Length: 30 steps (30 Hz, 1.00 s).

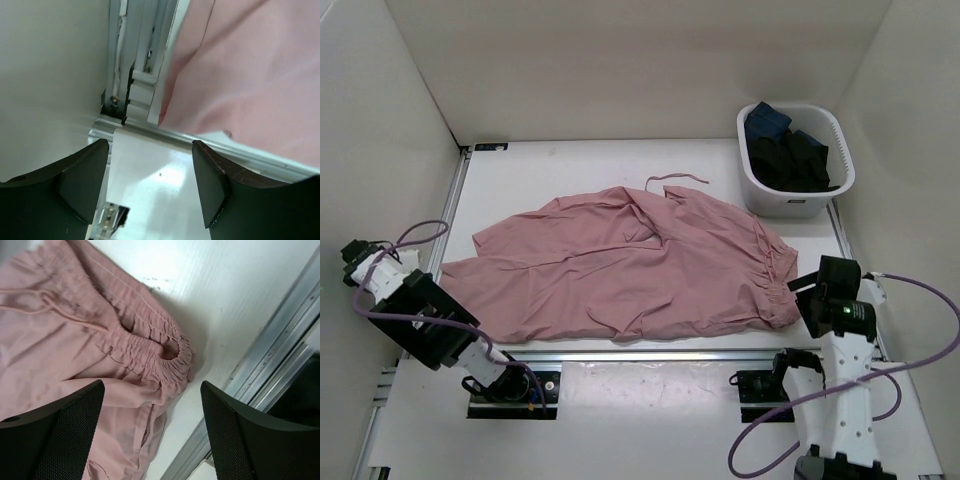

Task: Fold and stack the trousers
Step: Flatten the trousers out

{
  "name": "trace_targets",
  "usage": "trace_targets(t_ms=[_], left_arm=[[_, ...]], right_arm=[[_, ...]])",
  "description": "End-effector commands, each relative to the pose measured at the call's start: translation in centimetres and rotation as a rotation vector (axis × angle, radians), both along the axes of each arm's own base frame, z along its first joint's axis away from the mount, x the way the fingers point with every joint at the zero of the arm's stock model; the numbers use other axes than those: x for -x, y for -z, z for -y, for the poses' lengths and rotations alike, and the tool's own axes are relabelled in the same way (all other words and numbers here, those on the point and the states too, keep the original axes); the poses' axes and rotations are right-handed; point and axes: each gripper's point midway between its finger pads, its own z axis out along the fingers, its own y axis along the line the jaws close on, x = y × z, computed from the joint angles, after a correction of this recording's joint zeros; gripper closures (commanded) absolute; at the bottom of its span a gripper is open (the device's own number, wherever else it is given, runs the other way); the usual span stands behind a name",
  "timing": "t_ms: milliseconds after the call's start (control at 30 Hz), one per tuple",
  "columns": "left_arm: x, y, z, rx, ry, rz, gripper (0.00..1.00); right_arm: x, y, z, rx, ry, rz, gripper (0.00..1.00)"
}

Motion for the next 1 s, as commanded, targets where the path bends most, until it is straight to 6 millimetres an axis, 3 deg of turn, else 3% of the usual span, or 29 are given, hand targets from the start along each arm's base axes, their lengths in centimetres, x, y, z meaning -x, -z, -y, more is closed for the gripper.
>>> trace_targets(t_ms=[0, 100, 167, 267, 300, 333, 367, 400, 467, 500, 600, 633, 733, 833, 867, 900, 933, 967], left_arm=[[-0.8, 1.8, 0.9, 0.068, -0.031, 0.015, 0.21], [0.3, 3.8, 2.6, 0.127, -0.031, -0.020, 0.20], [0.5, 5.2, 4.6, 0.182, -0.005, -0.028, 0.20], [0.8, 6.3, 5.8, 0.186, 0.010, -0.048, 0.22], [0.6, 6.4, 5.6, 0.176, 0.010, -0.040, 0.25], [0.9, 6.7, 5.6, 0.167, -0.001, -0.048, 0.29], [1.1, 6.6, 5.1, 0.144, -0.004, -0.060, 0.35], [1.5, 7.3, 5.2, 0.138, -0.007, -0.075, 0.58], [1.9, 7.4, 5.0, 0.122, -0.001, -0.093, 0.86], [2.2, 7.4, 4.7, 0.114, 0.003, -0.105, 0.86], [2.5, 5.4, 2.2, 0.020, 0.015, -0.090, 0.86], [2.7, 4.8, 1.5, -0.003, 0.018, -0.092, 0.86], [4.0, 3.0, -0.4, -0.082, 0.029, -0.123, 0.86], [5.8, 3.3, 0.0, -0.092, 0.048, -0.206, 0.85], [6.1, 3.4, 0.1, -0.089, 0.057, -0.225, 0.77], [6.1, 3.4, 0.1, -0.089, 0.057, -0.225, 0.60], [6.6, 3.5, 0.5, -0.080, 0.049, -0.230, 0.30], [6.4, 3.1, 0.1, -0.092, 0.047, -0.223, 0.21]], right_arm=[[-0.3, 3.7, -1.4, -0.122, 0.033, -0.106, 0.18], [-0.7, 6.3, -1.8, -0.154, 0.033, -0.153, 0.18], [-1.0, 7.4, -2.3, -0.186, 0.021, -0.183, 0.26], [-0.5, 8.7, -2.6, -0.205, 0.014, -0.254, 0.65], [0.2, 9.0, -2.4, -0.197, 0.023, -0.293, 0.83], [0.4, 8.9, -2.0, -0.175, 0.034, -0.310, 0.89], [0.3, 8.5, -1.7, -0.157, 0.030, -0.312, 0.94], [0.8, 8.1, -1.4, -0.141, 0.037, -0.320, 1.00], [0.5, 6.4, -0.4, -0.096, 0.063, -0.287, 1.00], [1.6, 5.6, 0.4, -0.057, 0.096, -0.301, 1.00], [2.3, 2.9, 1.9, -0.008, 0.169, -0.266, 1.00], [3.5, 2.7, 2.0, -0.005, 0.183, -0.300, 1.00], [5.8, 2.9, 1.7, -0.024, 0.215, -0.374, 1.00], [6.9, 3.7, 1.3, -0.054, 0.293, -0.390, 1.00], [7.7, 4.3, 1.1, -0.061, 0.305, -0.413, 1.00], [7.9, 4.6, 1.0, -0.064, 0.313, -0.419, 1.00], [7.7, 4.6, 1.3, -0.052, 0.317, -0.411, 0.95], [7.7, 4.5, 1.4, -0.045, 0.329, -0.409, 0.68]])
